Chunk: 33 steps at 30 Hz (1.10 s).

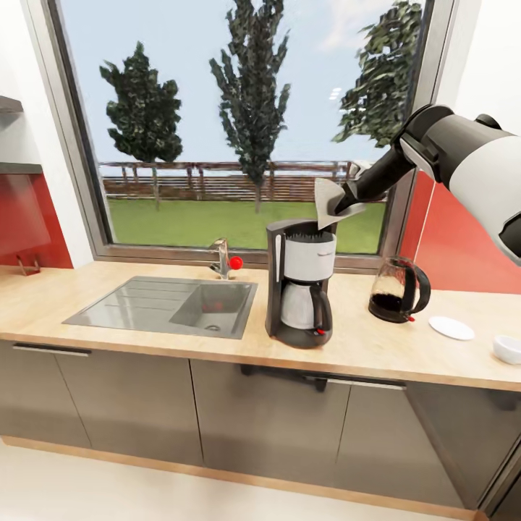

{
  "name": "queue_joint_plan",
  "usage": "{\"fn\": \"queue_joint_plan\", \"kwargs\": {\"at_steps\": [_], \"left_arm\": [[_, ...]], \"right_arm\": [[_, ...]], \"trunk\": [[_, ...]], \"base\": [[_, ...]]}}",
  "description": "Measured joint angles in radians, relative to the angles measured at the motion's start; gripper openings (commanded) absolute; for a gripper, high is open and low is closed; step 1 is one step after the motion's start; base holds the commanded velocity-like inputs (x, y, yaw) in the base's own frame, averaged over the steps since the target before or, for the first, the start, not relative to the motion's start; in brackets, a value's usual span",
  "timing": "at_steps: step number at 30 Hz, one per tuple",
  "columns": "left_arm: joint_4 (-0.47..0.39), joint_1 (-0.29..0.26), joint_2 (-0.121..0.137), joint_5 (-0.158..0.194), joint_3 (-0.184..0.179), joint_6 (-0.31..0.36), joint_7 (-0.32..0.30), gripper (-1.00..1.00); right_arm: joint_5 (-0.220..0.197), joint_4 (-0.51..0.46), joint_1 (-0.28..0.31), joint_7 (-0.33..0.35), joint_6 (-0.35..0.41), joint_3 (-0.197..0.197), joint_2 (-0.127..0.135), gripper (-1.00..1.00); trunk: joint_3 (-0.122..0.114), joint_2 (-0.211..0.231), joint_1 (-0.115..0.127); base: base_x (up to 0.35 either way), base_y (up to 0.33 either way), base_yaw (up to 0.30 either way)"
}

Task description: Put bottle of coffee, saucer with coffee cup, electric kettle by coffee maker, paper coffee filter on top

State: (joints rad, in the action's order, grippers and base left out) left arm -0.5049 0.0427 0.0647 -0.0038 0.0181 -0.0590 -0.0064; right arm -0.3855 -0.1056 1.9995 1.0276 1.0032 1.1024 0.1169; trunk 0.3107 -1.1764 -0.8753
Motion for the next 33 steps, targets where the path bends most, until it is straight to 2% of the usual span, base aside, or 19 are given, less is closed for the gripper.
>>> {"fn": "queue_joint_plan", "kwargs": {"at_steps": [5, 9, 11, 18, 33], "left_arm": [[0.0, 0.0, 0.0, 0.001, 0.001, 0.0, 0.0, 1.0], [0.0, 0.0, 0.0, 0.001, 0.001, -0.001, 0.0, 1.0], [0.0, 0.0, 0.0, 0.001, 0.001, -0.001, 0.0, 1.0], [0.0, 0.0, 0.0, 0.001, 0.002, -0.001, 0.0, 1.0], [0.0, 0.0, 0.0, 0.001, 0.002, -0.001, 0.0, 1.0]], "right_arm": [[0.0, 0.001, 0.0, 0.0, 0.0, 0.012, 0.0, -1.0], [-0.001, 0.002, 0.0, 0.007, 0.0, 0.082, 0.0, -1.0], [-0.001, 0.002, -0.001, 0.037, 0.0, 0.1, 0.0, -1.0], [0.0, 0.002, -0.002, 0.078, -0.001, 0.113, 0.0, -1.0], [0.0, 0.002, -0.002, 0.084, -0.002, 0.115, 0.0, -1.0]], "trunk": [[0.0, 0.0, 0.0], [0.0, 0.0, 0.0], [0.0, 0.0, 0.0], [0.0, 0.0, 0.0], [0.0, 0.0, 0.0]], "base": [[0.066, 0.0, 0.0], [0.017, 0.0, 0.0], [0.004, 0.0, 0.0], [0.001, 0.0, 0.0], [0.063, 0.0, 0.0]]}}
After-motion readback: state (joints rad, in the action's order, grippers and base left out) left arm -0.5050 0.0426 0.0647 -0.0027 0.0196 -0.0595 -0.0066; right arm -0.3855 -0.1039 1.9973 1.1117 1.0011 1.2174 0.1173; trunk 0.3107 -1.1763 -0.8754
